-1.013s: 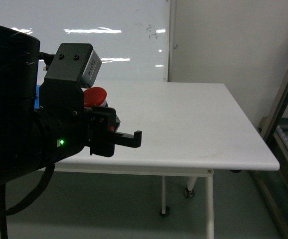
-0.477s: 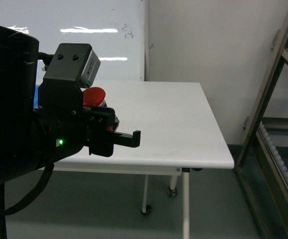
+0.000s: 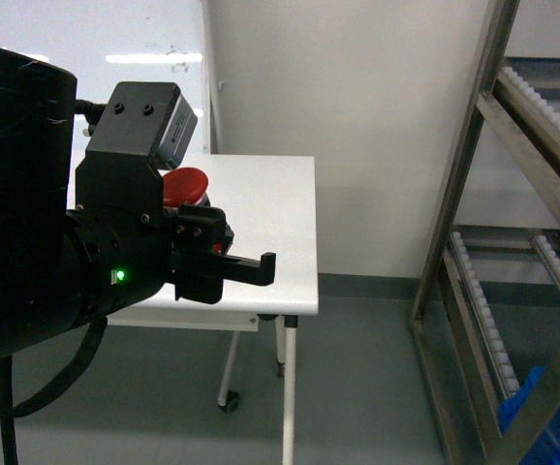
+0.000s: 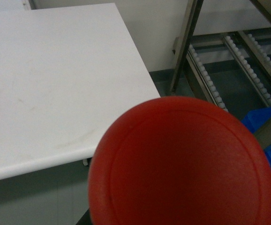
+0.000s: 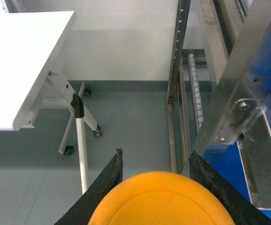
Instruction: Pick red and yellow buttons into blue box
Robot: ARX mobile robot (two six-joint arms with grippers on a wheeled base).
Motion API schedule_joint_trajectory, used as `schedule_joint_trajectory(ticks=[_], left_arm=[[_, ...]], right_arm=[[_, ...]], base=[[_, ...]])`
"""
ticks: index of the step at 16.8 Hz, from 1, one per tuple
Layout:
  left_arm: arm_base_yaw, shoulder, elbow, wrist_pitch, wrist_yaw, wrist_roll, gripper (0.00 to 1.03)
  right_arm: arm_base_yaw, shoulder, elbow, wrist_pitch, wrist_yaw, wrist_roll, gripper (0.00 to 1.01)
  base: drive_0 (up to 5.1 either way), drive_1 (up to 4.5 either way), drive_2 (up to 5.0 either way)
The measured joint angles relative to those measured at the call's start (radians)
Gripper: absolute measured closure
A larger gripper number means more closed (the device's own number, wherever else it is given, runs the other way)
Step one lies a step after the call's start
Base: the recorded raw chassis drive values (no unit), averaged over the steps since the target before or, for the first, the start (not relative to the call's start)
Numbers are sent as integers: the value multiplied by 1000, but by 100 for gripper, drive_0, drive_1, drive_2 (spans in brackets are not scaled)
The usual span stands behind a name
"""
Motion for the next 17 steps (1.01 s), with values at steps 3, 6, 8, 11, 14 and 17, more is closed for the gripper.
schedule_joint_trajectory(ticks=[3, 6, 8, 11, 14, 17], left_arm=[[2, 0, 0, 1, 0, 0, 78], [2, 0, 0, 0, 0, 0, 78], [2, 0, 0, -2, 0, 0, 78], [2, 0, 0, 0, 0, 0, 78], [2, 0, 0, -5, 0, 0, 78], [2, 0, 0, -3, 0, 0, 78]], right_arm=[[0, 0, 0, -1, 0, 0, 63], [-1, 0, 0, -1, 2, 0, 63], [1, 0, 0, -2, -2, 0, 63], [1, 0, 0, -1, 0, 0, 63], [0, 0, 0, -2, 0, 0, 63], [0, 0, 0, 0, 0, 0, 63]], base=[[425, -438, -42], [442, -419, -25], [458, -404, -35], [483, -296, -188], [487, -254, -254], [497, -244, -244]])
